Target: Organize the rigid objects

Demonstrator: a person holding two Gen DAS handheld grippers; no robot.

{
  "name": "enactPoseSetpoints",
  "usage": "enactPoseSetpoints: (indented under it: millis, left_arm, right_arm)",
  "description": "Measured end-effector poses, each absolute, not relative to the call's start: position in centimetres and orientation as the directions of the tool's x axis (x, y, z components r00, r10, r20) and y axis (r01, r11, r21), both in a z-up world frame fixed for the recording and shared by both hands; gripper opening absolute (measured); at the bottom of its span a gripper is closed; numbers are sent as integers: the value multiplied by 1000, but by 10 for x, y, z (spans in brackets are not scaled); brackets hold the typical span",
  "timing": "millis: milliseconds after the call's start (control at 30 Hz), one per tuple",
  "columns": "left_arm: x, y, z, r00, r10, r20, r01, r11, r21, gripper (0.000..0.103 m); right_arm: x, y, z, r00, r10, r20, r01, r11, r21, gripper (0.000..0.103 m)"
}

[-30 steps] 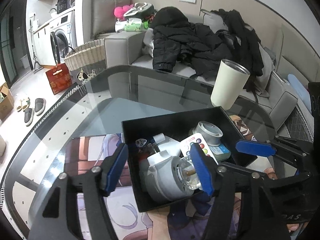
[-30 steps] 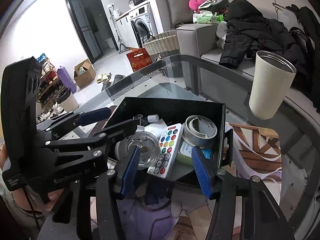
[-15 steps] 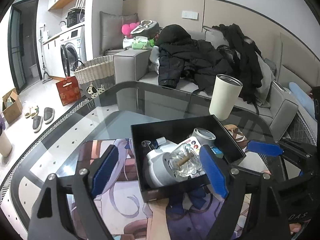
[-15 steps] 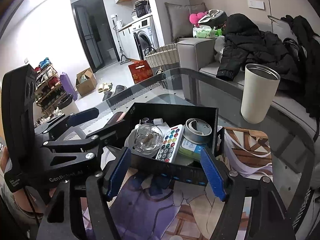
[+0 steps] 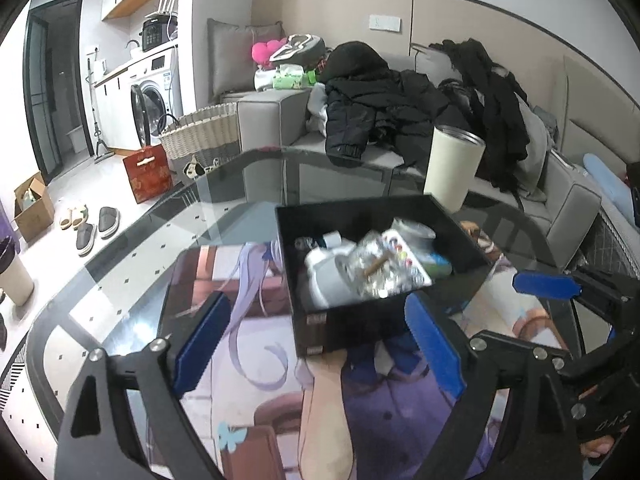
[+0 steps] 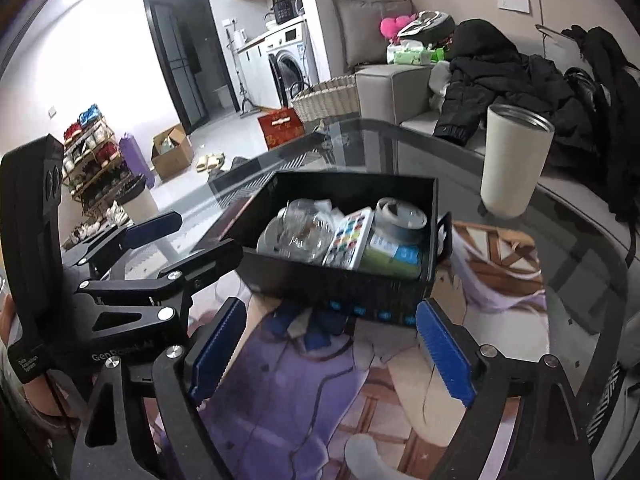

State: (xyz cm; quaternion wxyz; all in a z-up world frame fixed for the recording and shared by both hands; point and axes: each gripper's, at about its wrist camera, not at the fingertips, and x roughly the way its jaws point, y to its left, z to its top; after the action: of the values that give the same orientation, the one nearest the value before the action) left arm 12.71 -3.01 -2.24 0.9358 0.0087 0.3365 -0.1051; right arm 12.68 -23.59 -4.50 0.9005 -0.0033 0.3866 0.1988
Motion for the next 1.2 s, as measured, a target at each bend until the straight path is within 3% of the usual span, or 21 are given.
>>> enactPoseSetpoints:
  millis: [233,567,933,1200]
  left_arm:
    - [117,-26,-32,736,-185,-651,214,976,-34,92]
    - [101,-19,-39,798,-109,-593,104,994,-44,93]
    - [57,-28,-15,938,-64,-340,75,997,19,101]
    - [40,-23,-9,963,-48,-265,57,998,26,103]
  right_arm:
    - [113,-242,-52,649,338,-682,-345,929,132,94]
    - [89,-244,-57,753,289,-591,-304,949,76,96]
    - [63,-240,-42,858,271,-437,-293,956,17,101]
    - [39,-236,-34,921,236,-311,-254,967,-16,102]
